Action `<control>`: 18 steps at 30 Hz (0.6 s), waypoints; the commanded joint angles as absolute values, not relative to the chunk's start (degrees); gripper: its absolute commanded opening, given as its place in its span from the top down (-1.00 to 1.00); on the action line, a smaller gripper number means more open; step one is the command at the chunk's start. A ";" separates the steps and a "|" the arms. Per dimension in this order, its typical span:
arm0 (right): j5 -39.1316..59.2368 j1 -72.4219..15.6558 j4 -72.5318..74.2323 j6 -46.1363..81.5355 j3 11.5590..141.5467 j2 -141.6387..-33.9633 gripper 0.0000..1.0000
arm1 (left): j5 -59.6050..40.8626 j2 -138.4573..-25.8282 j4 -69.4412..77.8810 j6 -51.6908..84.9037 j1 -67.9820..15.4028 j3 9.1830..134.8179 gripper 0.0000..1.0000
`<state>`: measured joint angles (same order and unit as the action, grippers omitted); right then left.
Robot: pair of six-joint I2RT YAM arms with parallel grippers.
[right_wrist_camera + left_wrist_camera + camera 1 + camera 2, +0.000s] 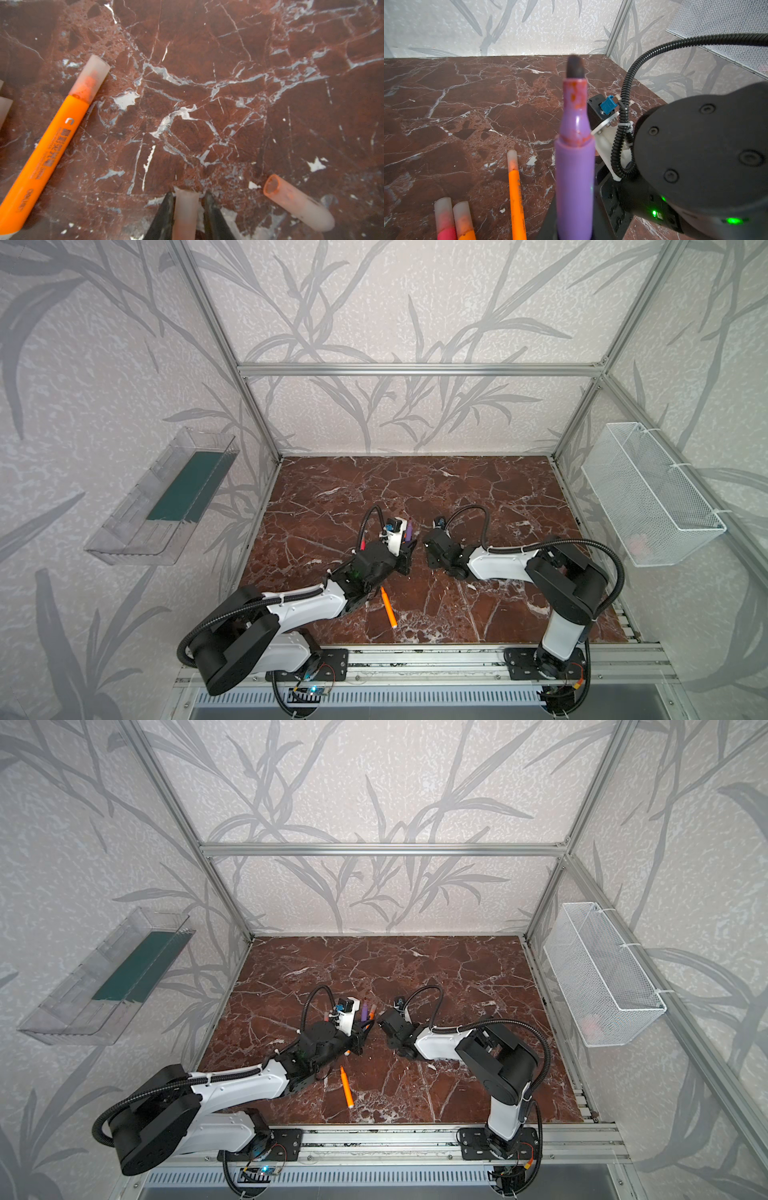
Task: Insert the pens into the pen caps
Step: 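Grasp a pale pink cap with the right gripper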
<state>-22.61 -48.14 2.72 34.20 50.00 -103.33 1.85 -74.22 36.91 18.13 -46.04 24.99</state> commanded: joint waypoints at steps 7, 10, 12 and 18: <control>-22.28 -48.52 0.35 34.98 50.77 -105.08 0.69 | 0.50 -73.73 39.41 17.94 -46.06 24.62 1.00; -22.27 -48.51 0.04 35.32 50.89 -104.53 0.74 | -0.32 -73.73 40.25 17.71 -46.05 24.38 1.00; -22.37 -48.51 -0.14 35.64 50.80 -103.58 0.78 | -1.03 -73.71 40.70 17.46 -46.04 24.18 1.00; -22.37 -48.45 0.91 35.77 47.72 -95.42 0.83 | -2.28 -73.85 42.57 17.05 -46.01 23.57 1.00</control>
<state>-22.04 -48.14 1.85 35.07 49.39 -101.36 -1.13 -74.22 39.70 17.78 -46.04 24.36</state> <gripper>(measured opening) 0.162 0.165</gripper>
